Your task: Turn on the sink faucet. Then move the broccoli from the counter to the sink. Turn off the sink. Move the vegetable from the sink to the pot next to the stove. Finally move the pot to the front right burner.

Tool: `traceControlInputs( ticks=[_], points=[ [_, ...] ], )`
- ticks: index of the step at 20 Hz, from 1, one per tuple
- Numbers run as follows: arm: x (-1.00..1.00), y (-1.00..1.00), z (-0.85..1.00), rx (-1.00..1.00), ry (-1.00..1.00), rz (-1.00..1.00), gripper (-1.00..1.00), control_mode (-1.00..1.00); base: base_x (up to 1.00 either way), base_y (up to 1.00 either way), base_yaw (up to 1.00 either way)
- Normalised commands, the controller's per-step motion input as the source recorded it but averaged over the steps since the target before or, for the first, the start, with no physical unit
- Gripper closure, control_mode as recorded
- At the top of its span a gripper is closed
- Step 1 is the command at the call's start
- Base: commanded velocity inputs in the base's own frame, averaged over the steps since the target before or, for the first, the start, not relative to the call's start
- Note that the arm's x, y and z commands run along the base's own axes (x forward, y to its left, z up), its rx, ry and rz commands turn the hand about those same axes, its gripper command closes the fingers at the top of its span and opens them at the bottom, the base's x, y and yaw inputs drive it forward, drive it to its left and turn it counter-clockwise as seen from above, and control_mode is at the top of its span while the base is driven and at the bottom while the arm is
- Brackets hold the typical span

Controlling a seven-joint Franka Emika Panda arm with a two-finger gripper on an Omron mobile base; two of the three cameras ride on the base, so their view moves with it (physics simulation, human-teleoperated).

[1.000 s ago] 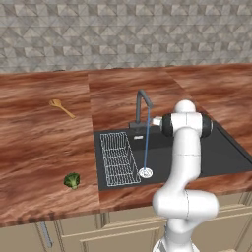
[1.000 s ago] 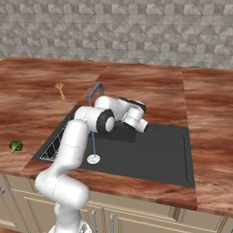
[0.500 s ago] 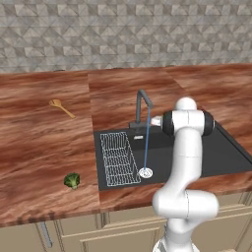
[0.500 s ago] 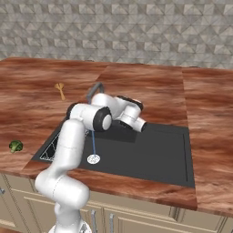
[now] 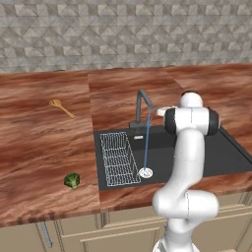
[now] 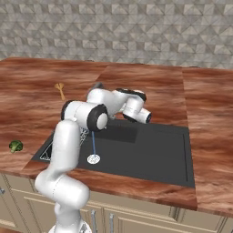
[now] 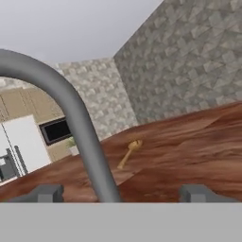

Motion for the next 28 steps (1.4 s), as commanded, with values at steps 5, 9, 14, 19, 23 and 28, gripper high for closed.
traceControlInputs(
  ticks=[5,9,14,19,23,28],
  points=[
    [-0.3,-0.31,0.66,-0.04,-0.01,-0.04,-1.0,-1.0,0.0,0.0,0.0],
    [-0.87,-0.19,0.3,-0.04,-0.09,-0.05,-1.0,-1.0,0.0,0.0,0.0],
    [-1.0,-0.02,0.09,-0.04,-0.15,-0.05,-1.0,-1.0,0.0,0.0,0.0],
    [-1.0,0.0,0.42,-0.05,-0.15,-0.04,-1.0,-1.0,0.0,0.0,0.0],
    [-1.0,0.0,0.53,-0.07,-0.12,-0.03,-1.0,-1.0,0.0,0.0,0.0],
    [-1.0,0.07,0.5,-0.09,-0.05,-0.02,-1.0,-1.0,0.0,0.0,0.0]
  ],
)
